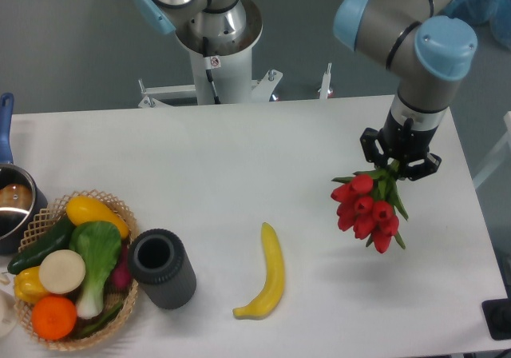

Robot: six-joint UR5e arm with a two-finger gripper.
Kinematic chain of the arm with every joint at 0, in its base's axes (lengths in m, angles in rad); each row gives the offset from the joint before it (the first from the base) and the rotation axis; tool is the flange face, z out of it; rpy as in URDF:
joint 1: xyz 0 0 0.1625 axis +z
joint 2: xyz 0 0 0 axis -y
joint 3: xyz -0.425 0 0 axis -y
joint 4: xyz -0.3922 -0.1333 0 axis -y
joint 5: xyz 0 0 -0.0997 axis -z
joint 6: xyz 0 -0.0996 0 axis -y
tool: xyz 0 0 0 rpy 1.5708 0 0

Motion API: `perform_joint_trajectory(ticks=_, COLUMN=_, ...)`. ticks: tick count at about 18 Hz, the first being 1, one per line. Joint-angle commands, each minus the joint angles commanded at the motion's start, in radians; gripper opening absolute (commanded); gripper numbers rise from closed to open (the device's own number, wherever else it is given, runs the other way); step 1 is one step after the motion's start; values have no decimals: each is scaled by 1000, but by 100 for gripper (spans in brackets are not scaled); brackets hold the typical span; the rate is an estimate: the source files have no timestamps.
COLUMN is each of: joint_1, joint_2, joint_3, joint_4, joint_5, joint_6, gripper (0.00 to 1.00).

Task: Insert the flowers into the vase
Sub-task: 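Lift the red tulip bunch with the gripper and swing toward the black vase, then carry the tulips over the black vase and lower stems into it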

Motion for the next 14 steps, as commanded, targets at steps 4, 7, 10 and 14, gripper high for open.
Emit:
perform_joint_trajectory(ticks=4, joint_1=-12, joint_2=110, joint_3=-14, joint_4=14, joint_5=-284, joint_6=-46, gripper=0)
perform_joint_trajectory(ticks=7, joint_1=-43, joint_2=149, joint_3=-15, joint_4=64, joint_5=-402, joint_6=-148, gripper=0)
perform_joint_trajectory(ticks=10, joint_1=-63, joint_2=145, joint_3=-29, joint_4=155, joint_5=-542, joint_6=-236, gripper=0)
perform_joint_trajectory(ticks=14, joint_1=-106, joint_2=103, joint_3=-64, joint_4=281, joint_5=-715, joint_6=-264, gripper=0)
